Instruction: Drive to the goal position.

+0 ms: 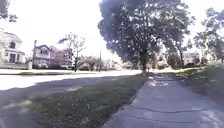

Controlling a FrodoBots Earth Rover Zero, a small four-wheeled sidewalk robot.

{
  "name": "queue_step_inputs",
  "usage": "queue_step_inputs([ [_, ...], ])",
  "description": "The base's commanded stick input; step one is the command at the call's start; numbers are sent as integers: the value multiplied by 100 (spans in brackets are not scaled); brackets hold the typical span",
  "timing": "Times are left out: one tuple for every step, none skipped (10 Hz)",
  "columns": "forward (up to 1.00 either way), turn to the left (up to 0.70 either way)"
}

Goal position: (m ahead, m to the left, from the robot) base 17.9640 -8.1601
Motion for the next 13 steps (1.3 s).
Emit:
queue_step_inputs([
  [0, 0],
  [0, 0],
  [0, 0],
  [0, -70],
  [0, -70],
  [0, -52],
  [0, -16],
  [0, -48],
  [0, -65],
  [0, -70],
  [0, -70],
  [0, -70],
  [0, -70],
])
